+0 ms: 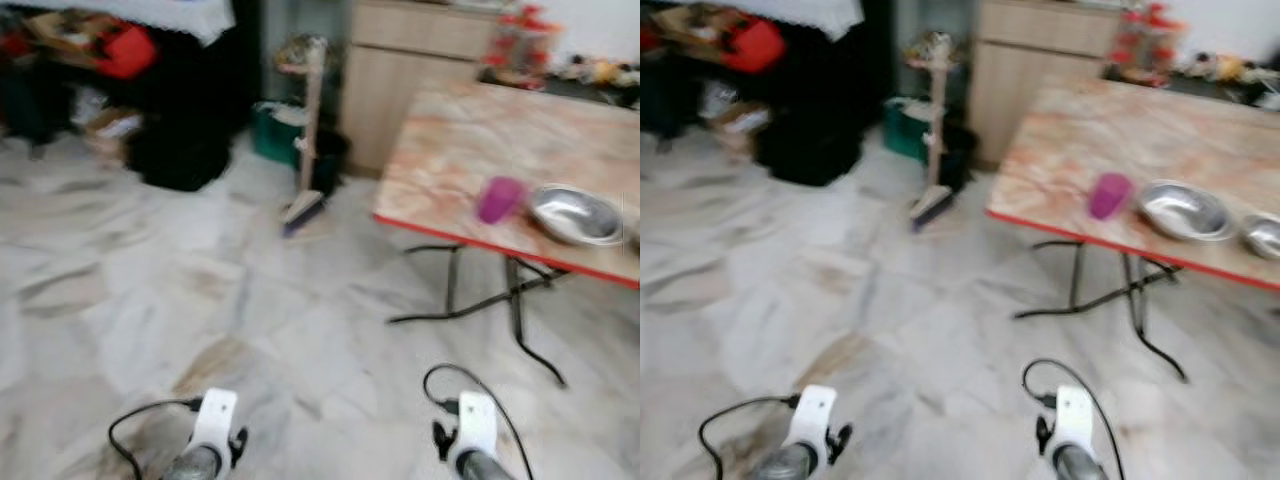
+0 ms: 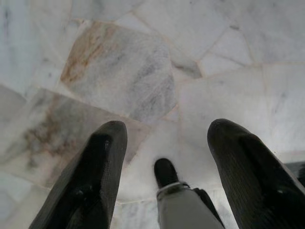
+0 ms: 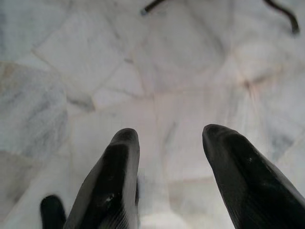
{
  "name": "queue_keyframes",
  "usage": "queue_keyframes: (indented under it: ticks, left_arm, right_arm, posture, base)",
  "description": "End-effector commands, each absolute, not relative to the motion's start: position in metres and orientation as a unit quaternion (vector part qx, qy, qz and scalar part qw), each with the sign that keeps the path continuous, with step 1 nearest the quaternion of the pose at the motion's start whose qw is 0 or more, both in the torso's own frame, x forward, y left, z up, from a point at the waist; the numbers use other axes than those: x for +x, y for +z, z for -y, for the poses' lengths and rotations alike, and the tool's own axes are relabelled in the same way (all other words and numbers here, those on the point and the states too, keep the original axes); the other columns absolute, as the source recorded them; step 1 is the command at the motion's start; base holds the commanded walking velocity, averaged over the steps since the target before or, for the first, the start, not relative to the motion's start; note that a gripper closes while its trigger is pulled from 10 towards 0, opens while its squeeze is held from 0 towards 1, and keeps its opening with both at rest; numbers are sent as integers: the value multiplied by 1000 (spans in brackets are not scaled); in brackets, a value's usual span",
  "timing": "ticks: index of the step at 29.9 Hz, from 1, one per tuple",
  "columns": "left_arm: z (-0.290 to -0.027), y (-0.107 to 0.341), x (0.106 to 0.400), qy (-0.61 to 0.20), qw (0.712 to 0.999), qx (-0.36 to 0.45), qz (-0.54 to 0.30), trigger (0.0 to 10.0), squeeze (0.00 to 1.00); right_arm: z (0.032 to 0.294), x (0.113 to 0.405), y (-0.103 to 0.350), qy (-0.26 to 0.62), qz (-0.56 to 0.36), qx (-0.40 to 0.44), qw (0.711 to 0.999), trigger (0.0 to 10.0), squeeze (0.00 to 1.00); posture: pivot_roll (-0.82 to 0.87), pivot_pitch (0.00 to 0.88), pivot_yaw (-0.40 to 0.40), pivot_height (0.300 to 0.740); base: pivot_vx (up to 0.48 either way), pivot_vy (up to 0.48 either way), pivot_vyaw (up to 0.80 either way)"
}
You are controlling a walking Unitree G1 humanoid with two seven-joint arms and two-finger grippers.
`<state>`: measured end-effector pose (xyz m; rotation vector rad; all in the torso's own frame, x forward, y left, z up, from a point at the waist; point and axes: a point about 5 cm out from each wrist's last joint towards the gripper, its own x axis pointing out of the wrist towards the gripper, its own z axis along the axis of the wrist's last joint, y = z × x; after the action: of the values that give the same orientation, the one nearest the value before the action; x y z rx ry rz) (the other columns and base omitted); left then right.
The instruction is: Setting the table
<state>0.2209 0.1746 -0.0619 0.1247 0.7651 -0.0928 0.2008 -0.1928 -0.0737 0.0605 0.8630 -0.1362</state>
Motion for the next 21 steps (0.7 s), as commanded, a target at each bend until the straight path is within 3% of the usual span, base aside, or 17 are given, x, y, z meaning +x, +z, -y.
queue_keyframes:
  ticks: [1, 13, 21]
  left_arm:
    - [-174, -62, 221, -48, 923, 60, -377, 10000, 0]
    - [-173, -63, 220, -55, 921, 70, -378, 10000, 0]
    - [-171, -65, 218, -59, 919, 76, -382, 10000, 0]
  right_arm:
    - [194, 201, -74, -73, -419, 34, 905, 10000, 0]
    - [194, 199, -75, -74, -421, 34, 904, 10000, 0]
    - [193, 202, -72, -75, -409, 42, 908, 10000, 0]
  posture:
    - [38, 75, -20, 740]
    - [43, 65, -19, 740]
    - [49, 52, -21, 740]
  base:
    - [0, 0, -694]
    - [0, 0, -690]
    - [0, -355, -444]
